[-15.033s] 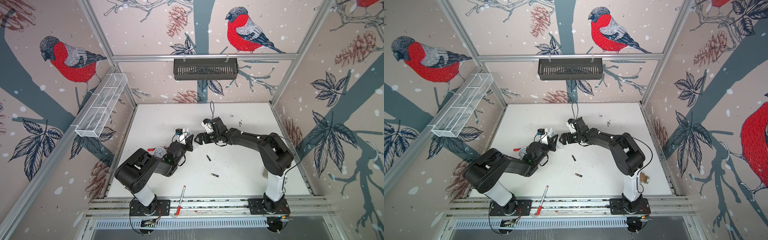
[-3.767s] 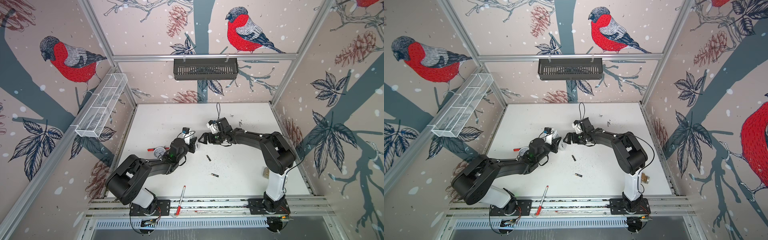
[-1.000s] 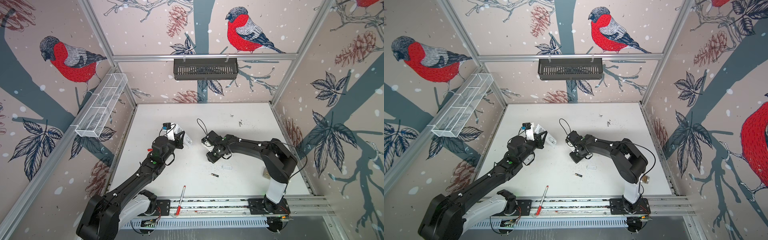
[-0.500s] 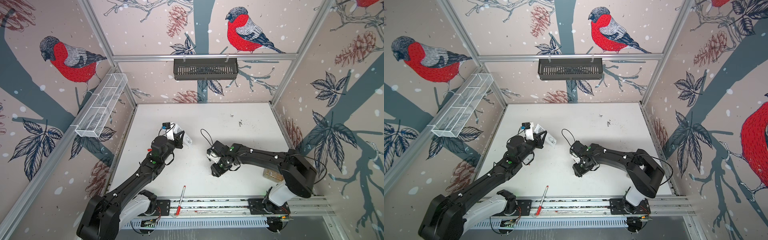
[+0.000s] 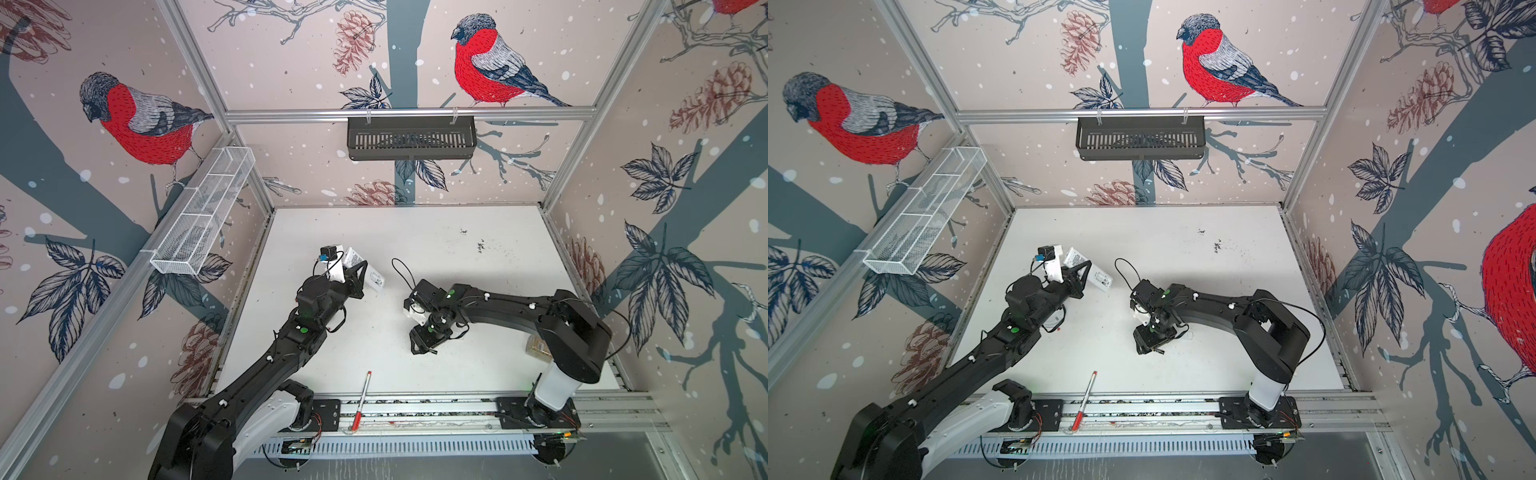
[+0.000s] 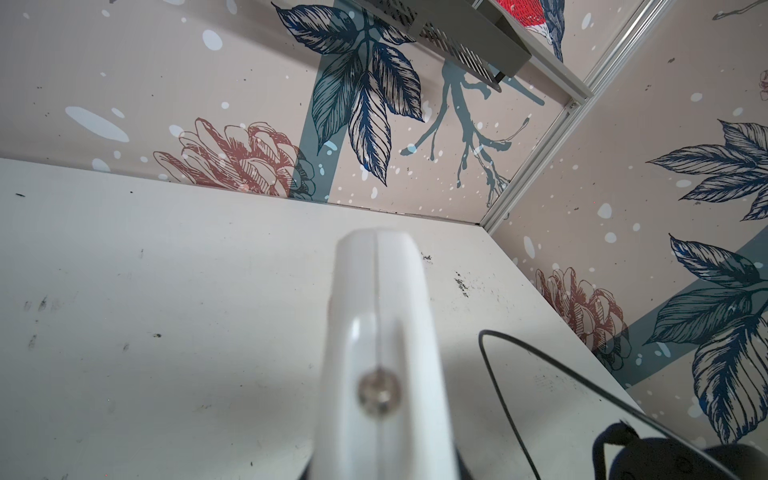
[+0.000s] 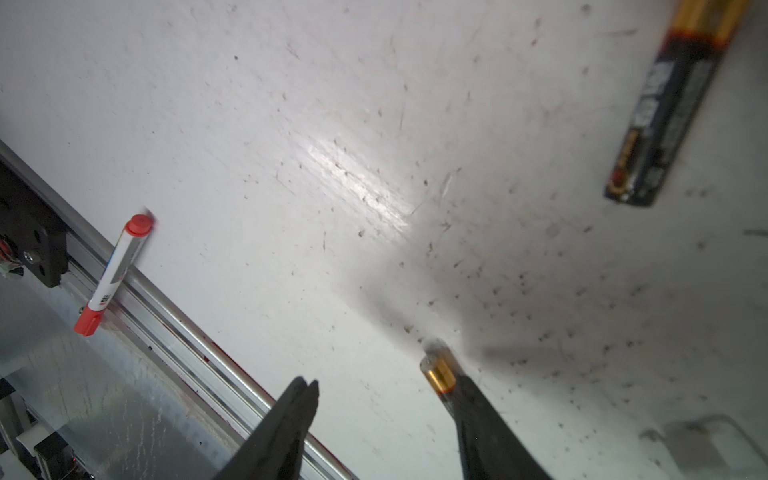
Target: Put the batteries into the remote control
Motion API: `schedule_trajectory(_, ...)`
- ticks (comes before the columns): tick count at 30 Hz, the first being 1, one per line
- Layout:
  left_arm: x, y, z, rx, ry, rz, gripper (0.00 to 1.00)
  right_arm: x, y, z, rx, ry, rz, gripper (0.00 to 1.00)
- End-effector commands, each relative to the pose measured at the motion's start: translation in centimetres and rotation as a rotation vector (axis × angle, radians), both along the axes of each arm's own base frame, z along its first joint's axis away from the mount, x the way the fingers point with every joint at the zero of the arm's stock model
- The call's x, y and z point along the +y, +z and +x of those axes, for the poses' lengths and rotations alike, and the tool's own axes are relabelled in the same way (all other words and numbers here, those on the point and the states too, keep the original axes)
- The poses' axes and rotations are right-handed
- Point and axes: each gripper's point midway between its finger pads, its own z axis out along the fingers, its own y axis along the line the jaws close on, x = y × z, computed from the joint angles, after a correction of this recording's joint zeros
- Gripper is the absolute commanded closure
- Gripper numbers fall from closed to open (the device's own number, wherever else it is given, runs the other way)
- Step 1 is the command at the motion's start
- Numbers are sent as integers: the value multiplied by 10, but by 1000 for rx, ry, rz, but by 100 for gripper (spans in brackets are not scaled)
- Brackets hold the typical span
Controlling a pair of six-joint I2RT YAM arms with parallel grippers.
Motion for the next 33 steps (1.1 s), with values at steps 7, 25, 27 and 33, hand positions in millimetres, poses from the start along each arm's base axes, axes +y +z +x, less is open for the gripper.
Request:
schedule_trajectory(7, 1, 9, 4, -35, 12, -12, 100, 4, -1, -26, 56, 111, 35, 44)
schedule_trajectory(25, -6, 11, 9, -33, -10, -23, 100, -22, -1, -26, 19, -7, 44, 42)
schedule_trajectory(27, -5, 11, 8, -34, -8, -22, 100, -26, -4, -17, 4, -31, 29, 41)
schedule_trajectory(33, -3, 13, 9, -36, 1, -18, 100, -40, -12, 32, -57, -113, -18, 40)
